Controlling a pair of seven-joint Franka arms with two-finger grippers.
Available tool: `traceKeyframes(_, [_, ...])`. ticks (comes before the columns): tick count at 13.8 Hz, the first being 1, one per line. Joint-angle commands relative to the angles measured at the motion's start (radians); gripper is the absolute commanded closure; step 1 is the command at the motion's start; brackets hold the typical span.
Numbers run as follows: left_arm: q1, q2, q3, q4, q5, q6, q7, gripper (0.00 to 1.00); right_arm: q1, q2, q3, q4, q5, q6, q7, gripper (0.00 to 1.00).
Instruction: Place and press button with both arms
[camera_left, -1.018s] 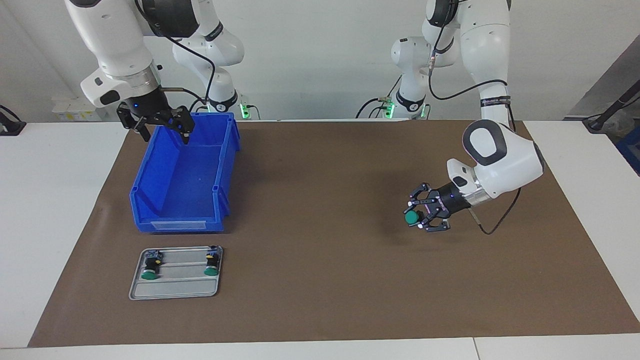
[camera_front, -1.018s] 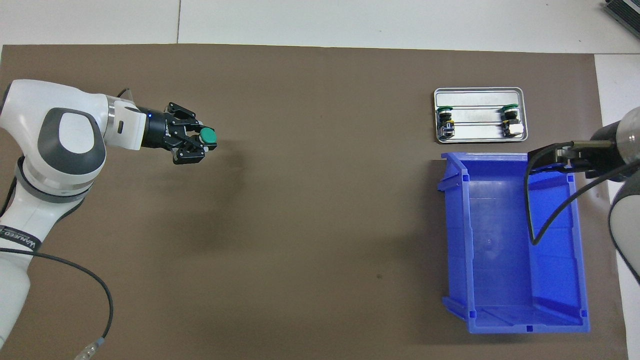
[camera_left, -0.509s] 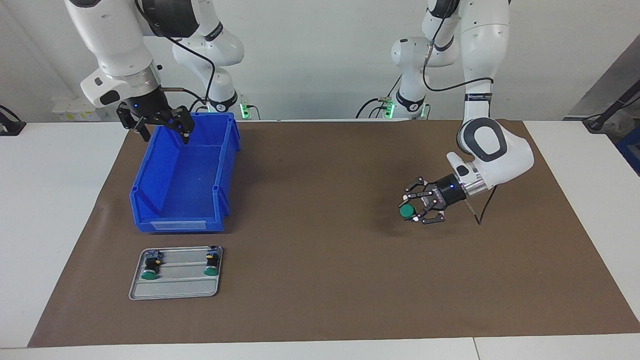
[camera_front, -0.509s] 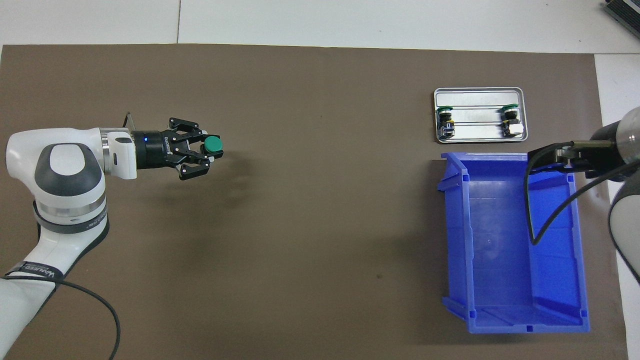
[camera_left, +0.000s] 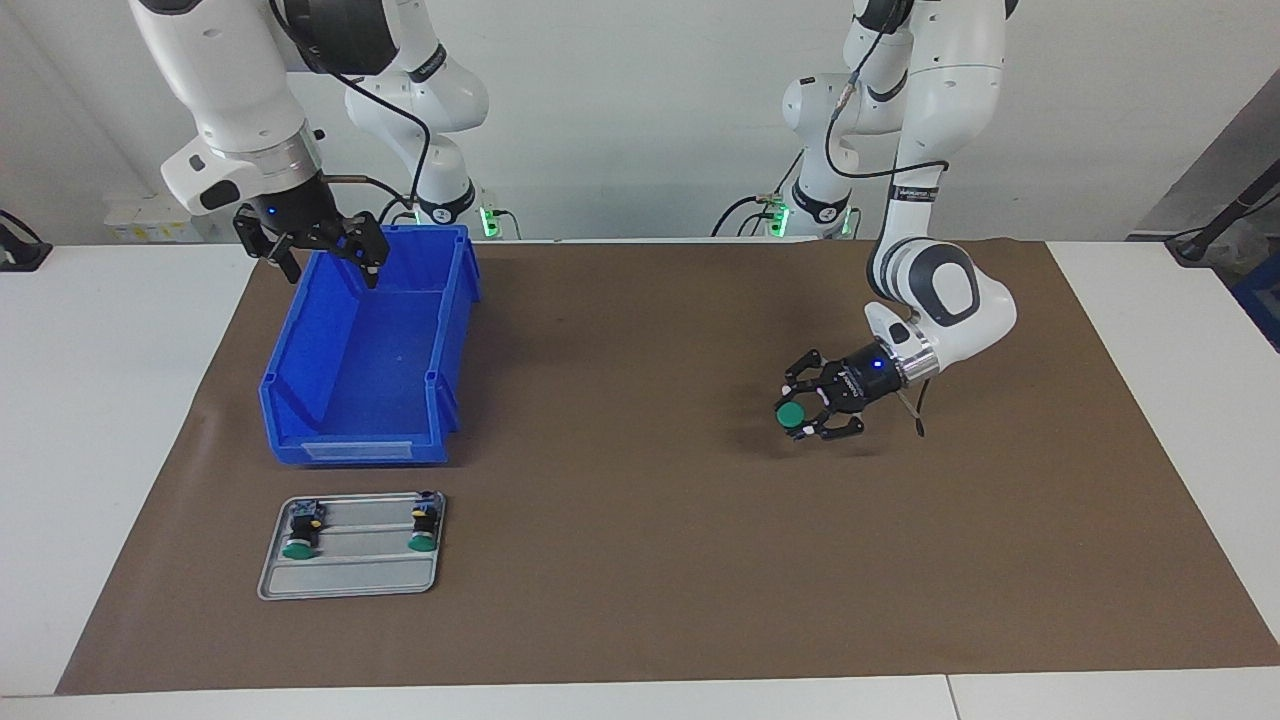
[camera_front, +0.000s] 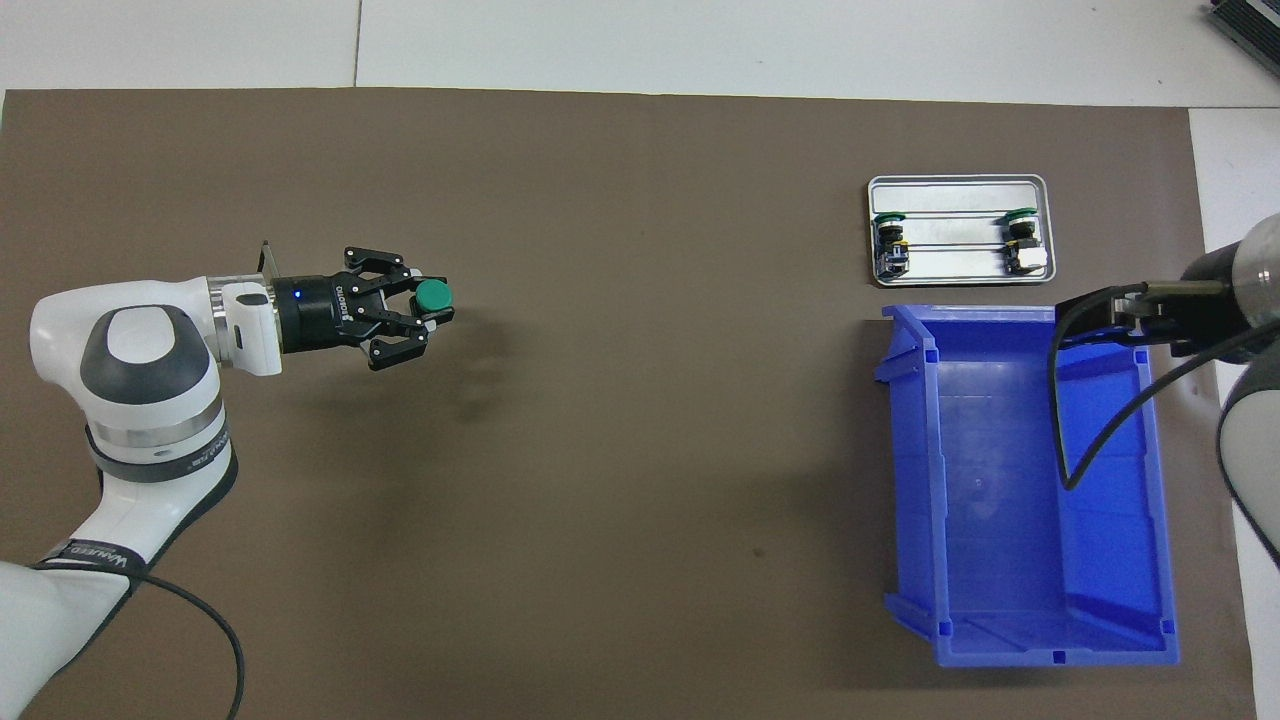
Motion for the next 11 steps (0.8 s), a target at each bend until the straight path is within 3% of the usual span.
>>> traceKeyframes(1, [-0.051,-0.03,0.004,-0.065,-0.131,0.01,0.085,1.0,0.001,-0.007,-0.004,-0.004,0.02,-0.003,0.005,0.0])
traceKeyframes(3, [-0.076,-0.032,0.004,-0.076,-0.218,-0.018,0.111,1.0,0.001,-0.007,-0.004,-0.004,0.02,-0.003,0.006,0.0])
traceKeyframes(8, [-0.081,-0.021,0.006,-0.124,-0.256,-0.07,0.2,1.0,0.001,-0.006,-0.004,-0.004,0.02,-0.003,0.006,0.0])
traceKeyframes(11, [-0.068,0.085,0.012,-0.122,-0.314,-0.231,0.335,1.0,0.001,-0.007,-0.004,-0.004,0.02,-0.003,0.006,0.0])
